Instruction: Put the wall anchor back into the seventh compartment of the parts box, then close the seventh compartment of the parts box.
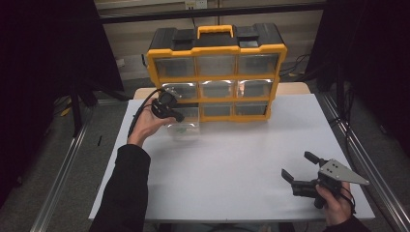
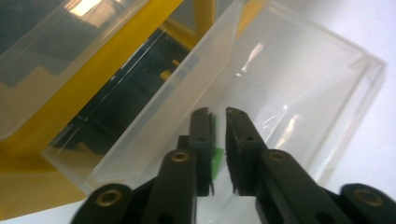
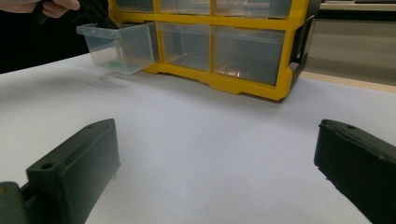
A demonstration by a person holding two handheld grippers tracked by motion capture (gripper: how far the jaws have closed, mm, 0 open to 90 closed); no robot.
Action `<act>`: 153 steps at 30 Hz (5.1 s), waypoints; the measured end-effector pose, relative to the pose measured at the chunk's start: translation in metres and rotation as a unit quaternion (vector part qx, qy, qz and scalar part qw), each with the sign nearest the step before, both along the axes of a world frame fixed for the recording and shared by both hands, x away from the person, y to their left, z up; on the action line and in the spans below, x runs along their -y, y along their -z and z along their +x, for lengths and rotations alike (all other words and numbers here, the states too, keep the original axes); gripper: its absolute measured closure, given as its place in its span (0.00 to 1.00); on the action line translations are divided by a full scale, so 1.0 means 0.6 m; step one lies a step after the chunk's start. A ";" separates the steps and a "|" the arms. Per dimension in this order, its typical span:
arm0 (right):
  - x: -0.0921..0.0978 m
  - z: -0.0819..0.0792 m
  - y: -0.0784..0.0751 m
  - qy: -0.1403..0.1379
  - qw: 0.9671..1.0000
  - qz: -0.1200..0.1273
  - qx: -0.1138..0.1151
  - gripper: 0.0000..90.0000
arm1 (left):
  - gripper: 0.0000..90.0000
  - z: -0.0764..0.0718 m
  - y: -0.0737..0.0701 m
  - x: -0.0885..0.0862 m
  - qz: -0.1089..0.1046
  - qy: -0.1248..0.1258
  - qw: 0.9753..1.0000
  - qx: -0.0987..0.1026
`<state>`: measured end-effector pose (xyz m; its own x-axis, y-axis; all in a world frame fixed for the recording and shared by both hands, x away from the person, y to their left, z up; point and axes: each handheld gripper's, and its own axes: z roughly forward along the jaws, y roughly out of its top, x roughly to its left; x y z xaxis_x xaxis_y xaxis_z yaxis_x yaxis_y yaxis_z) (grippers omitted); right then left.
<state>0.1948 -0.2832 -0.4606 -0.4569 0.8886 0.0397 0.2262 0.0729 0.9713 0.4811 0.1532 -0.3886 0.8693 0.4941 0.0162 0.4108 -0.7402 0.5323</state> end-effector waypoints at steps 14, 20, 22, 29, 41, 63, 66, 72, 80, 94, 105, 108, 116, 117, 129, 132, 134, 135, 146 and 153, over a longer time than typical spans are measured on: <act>0.000 0.000 0.000 -0.002 1.000 -0.001 0.000 0.00 | 0.64 -0.024 -0.016 -0.018 -0.088 -0.043 0.994 0.042; 0.000 0.000 0.000 -0.001 1.000 0.000 0.000 0.00 | 0.37 -0.042 -0.021 -0.035 -0.111 -0.070 0.986 0.099; 0.000 0.000 0.000 -0.002 1.000 -0.002 0.000 0.00 | 0.26 -0.049 -0.021 -0.039 -0.118 -0.087 0.981 0.129; 0.000 -0.001 -0.001 -0.001 1.000 -0.002 -0.001 0.00 | 0.05 -0.065 -0.026 -0.055 -0.164 -0.108 0.970 0.145; -0.001 0.000 0.000 -0.003 1.000 -0.001 0.000 0.00 | 0.03 -0.135 -0.007 -0.068 -0.205 -0.107 0.948 0.216; -0.001 0.001 0.000 -0.001 1.000 -0.001 -0.003 0.00 | 0.02 -0.251 0.076 -0.094 -0.248 -0.104 0.937 0.224; 0.000 0.001 0.001 0.004 1.000 0.002 -0.004 0.00 | 0.02 -0.264 0.091 -0.098 -0.241 -0.102 0.939 0.225; 0.000 0.002 0.001 0.006 1.000 0.001 -0.003 0.00 | 0.02 -0.284 0.108 -0.113 -0.256 -0.125 0.931 0.227; -0.003 0.003 -0.001 0.003 1.000 0.000 -0.005 0.00 | 0.04 -0.313 0.115 -0.132 -0.266 -0.148 0.930 0.208; -0.001 0.003 0.000 0.009 1.000 0.003 -0.003 0.00 | 0.03 -0.375 0.111 -0.160 -0.276 -0.173 0.923 0.204; -0.001 0.003 0.000 0.001 1.000 -0.001 -0.001 0.00 | 0.03 -0.371 0.113 -0.159 -0.261 -0.162 0.930 0.201; -0.001 0.003 0.000 -0.002 1.000 0.000 0.000 0.00 | 0.04 -0.367 0.114 -0.157 -0.257 -0.161 0.933 0.195; -0.004 0.005 0.000 -0.001 1.000 -0.001 -0.005 0.00 | 0.06 -0.354 0.109 -0.141 -0.252 -0.142 0.939 0.188; -0.005 0.006 0.000 -0.001 1.000 -0.002 -0.004 0.00 | 0.05 -0.354 0.108 -0.139 -0.252 -0.143 0.938 0.189; -0.004 0.005 0.000 -0.002 1.000 -0.001 -0.002 0.00 | 0.07 -0.350 0.112 -0.106 -0.255 -0.092 0.950 0.153; -0.003 0.003 0.000 -0.004 1.000 0.000 -0.002 0.00 | 0.07 -0.345 0.110 -0.095 -0.254 -0.085 0.952 0.147; -0.002 0.003 0.000 -0.004 1.000 -0.001 -0.001 0.00 | 0.07 -0.345 0.109 -0.086 -0.243 -0.069 0.956 0.151; -0.002 0.003 0.000 -0.003 1.000 -0.001 0.000 0.00 | 0.07 -0.347 0.107 -0.080 -0.239 -0.069 0.957 0.151; -0.002 0.005 0.001 0.001 1.000 -0.001 -0.002 0.00 | 0.07 -0.333 0.107 -0.042 -0.239 -0.023 0.963 0.125; -0.003 0.005 0.001 -0.002 1.000 0.000 -0.003 0.00 | 0.05 -0.321 0.107 -0.026 -0.235 -0.004 0.965 0.117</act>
<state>0.1975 -0.2816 -0.4611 -0.4607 0.8866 0.0417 0.2317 0.0747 0.9699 0.2884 0.1689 -0.4529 0.8656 0.5004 -0.0161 0.2435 -0.3928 0.8868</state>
